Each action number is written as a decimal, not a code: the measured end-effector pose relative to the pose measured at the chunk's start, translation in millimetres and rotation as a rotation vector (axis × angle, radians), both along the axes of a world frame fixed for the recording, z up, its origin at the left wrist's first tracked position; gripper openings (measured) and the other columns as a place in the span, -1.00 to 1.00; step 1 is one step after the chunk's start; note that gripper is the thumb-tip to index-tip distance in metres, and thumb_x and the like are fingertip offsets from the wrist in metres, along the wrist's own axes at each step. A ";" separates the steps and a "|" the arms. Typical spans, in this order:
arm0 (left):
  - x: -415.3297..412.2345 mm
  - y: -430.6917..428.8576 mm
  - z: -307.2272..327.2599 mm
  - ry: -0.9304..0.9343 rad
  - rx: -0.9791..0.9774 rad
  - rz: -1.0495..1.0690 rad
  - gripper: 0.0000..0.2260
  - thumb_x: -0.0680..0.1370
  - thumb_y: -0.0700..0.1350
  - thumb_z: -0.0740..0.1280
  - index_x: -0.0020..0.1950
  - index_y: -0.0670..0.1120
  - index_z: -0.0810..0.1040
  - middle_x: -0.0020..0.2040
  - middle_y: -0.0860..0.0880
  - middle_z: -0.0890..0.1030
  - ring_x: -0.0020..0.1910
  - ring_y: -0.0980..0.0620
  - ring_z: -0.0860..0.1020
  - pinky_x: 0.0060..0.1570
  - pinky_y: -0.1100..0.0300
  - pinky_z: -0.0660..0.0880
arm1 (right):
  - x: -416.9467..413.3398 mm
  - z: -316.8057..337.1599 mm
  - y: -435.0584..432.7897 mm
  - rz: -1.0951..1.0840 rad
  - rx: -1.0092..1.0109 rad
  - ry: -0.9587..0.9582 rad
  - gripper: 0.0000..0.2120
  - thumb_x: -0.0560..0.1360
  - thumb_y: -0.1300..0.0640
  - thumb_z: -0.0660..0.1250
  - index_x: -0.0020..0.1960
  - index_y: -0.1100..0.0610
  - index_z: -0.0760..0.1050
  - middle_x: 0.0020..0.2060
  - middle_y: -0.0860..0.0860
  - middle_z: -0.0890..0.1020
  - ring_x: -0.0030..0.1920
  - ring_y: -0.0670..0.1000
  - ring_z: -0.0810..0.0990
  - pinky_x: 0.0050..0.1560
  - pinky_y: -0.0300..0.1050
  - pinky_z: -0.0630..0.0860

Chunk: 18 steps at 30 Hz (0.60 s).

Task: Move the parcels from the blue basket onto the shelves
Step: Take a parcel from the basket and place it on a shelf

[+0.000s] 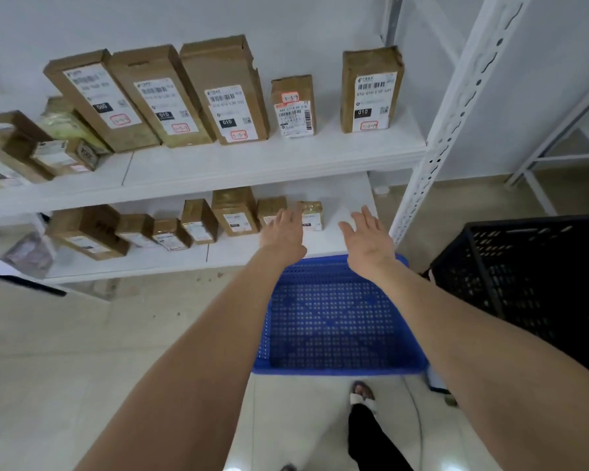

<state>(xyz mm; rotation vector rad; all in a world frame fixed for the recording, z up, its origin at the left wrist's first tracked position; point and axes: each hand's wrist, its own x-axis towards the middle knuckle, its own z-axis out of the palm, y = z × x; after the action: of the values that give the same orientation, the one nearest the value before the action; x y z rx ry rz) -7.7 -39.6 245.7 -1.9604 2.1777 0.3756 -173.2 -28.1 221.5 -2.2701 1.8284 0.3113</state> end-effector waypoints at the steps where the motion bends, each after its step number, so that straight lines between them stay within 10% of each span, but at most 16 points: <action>1: 6.0 9.6 -0.8 -0.023 0.009 -0.023 -0.35 0.52 -0.14 0.33 0.53 -0.16 0.09 0.52 -0.12 0.14 0.49 -0.08 0.16 0.33 0.01 0.31 | 6.4 0.1 8.6 -0.009 -0.001 0.006 -0.30 0.53 0.29 0.25 0.56 0.11 0.00 0.54 0.15 -0.02 0.55 0.18 -0.19 0.54 0.02 -0.10; 18: 251.2 90.4 197.5 -0.116 -0.401 0.118 -0.45 0.54 -0.17 0.27 0.49 -0.14 0.16 0.48 -0.12 0.20 0.41 -0.12 0.29 0.26 0.03 0.38 | 272.7 201.2 59.5 0.117 -0.596 -0.124 -0.42 0.51 0.23 0.27 0.49 0.07 0.20 0.48 0.15 0.15 0.52 0.17 0.03 0.52 0.11 0.03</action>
<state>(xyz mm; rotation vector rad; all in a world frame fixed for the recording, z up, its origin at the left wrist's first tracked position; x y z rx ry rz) 243.5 50.8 443.2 -2.2505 2.1999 -0.1724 99.5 31.4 422.7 -2.6969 1.9102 -0.4088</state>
